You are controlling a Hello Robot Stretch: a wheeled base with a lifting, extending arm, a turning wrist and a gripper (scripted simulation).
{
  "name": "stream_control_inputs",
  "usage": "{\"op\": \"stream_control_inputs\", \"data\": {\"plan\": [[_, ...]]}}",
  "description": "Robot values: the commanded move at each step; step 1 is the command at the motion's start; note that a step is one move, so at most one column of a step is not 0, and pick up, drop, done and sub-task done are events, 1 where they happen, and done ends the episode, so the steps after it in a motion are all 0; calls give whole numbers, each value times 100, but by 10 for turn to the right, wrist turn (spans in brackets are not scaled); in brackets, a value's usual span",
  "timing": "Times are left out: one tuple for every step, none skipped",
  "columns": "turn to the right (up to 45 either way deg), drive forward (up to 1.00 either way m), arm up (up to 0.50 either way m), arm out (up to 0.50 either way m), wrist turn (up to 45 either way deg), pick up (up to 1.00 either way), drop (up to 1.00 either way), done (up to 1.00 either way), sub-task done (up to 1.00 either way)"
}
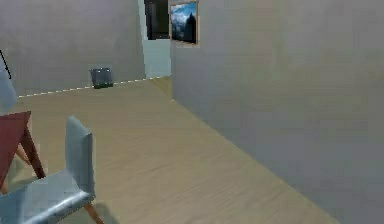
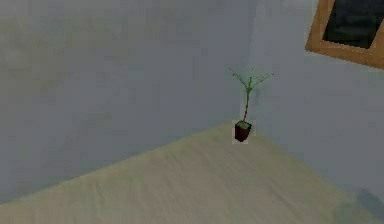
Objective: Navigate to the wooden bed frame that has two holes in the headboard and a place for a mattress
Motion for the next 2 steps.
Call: {"op": "stream_control_inputs", "data": {"plan": [[30, 0, 0, 0, 0, 0, 0, 0, 0], [0, 5, 0, 0, 0, 0, 0, 0, 0]]}}
